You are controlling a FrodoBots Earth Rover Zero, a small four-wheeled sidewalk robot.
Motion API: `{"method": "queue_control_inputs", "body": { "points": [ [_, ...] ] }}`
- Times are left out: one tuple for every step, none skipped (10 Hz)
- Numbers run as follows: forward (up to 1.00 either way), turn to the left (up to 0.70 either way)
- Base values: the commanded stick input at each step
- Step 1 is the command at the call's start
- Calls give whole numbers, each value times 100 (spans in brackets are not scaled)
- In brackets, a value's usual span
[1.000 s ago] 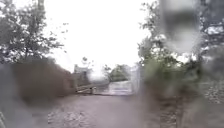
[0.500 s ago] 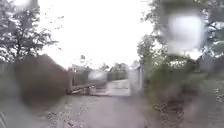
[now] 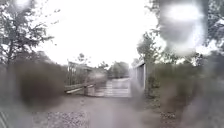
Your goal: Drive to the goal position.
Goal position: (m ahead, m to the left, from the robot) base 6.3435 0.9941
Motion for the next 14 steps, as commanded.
{"method": "queue_control_inputs", "body": {
  "points": [
    [70, 0],
    [70, 0],
    [70, 0],
    [70, 0],
    [70, 0],
    [70, 0],
    [70, 0],
    [70, 0],
    [70, 0],
    [70, 0],
    [70, 0],
    [70, 0],
    [70, 0],
    [70, 0]
  ]
}}
